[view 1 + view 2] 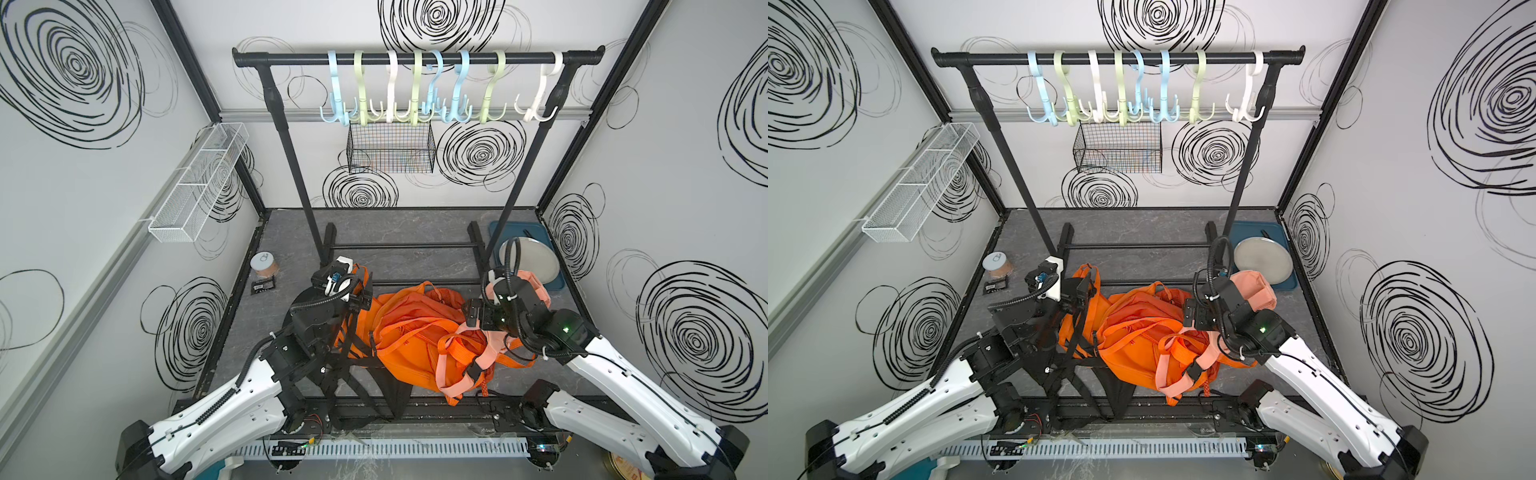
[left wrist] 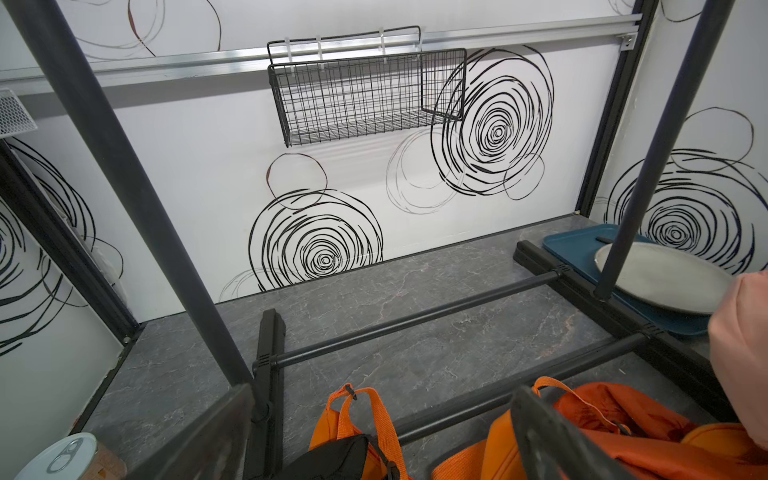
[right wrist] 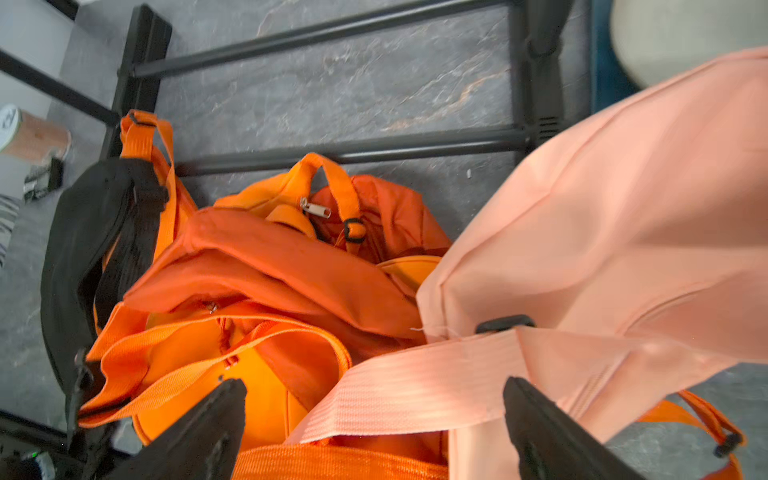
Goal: Hang the bag on a hook
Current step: Pick up the bag from the bag.
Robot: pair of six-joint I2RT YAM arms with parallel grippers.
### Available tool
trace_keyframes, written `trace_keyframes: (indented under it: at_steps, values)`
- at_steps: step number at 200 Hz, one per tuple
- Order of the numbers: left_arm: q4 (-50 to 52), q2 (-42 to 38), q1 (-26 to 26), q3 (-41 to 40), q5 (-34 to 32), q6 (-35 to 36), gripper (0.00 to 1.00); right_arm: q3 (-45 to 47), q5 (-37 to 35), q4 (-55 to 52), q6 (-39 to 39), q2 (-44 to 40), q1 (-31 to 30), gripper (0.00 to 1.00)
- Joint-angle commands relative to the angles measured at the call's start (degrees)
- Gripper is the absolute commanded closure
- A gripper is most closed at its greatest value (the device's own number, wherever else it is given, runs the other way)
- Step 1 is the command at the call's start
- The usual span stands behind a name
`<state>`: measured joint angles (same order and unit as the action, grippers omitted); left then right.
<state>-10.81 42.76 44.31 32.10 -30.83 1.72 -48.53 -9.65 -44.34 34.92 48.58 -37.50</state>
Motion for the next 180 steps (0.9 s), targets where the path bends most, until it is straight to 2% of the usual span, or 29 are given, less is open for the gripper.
trace_keyframes:
  at_steps: [1,41,60,100,140,161,180]
  values:
    - [-2.7,0.1,0.2,0.1,0.9,0.3,0.01,3.9,3.1,0.3,1.0,0.0,4.9,0.01]
    - [-2.2,0.7,0.2,0.2,1.6,-0.2,0.01,10.2,12.8,8.8,2.4,0.5,10.4,0.04]
    - [-2.2,0.2,0.5,0.0,1.5,-0.1,0.01,12.3,13.1,10.7,3.1,1.4,11.0,0.06]
    - [-2.2,1.0,0.7,0.1,2.3,-0.2,0.01,14.1,13.5,14.7,4.0,1.4,11.9,0.20]
    - [-1.5,2.1,1.4,0.7,5.9,-0.2,0.01,9.8,13.4,15.1,3.1,0.8,11.8,0.47]
    - [-1.7,2.2,2.2,0.5,8.3,0.1,0.01,7.4,13.2,15.3,2.2,0.8,11.8,0.65]
    - [-1.5,2.5,3.8,0.6,10.3,0.6,0.01,5.5,13.1,14.9,1.0,0.8,11.8,0.73]
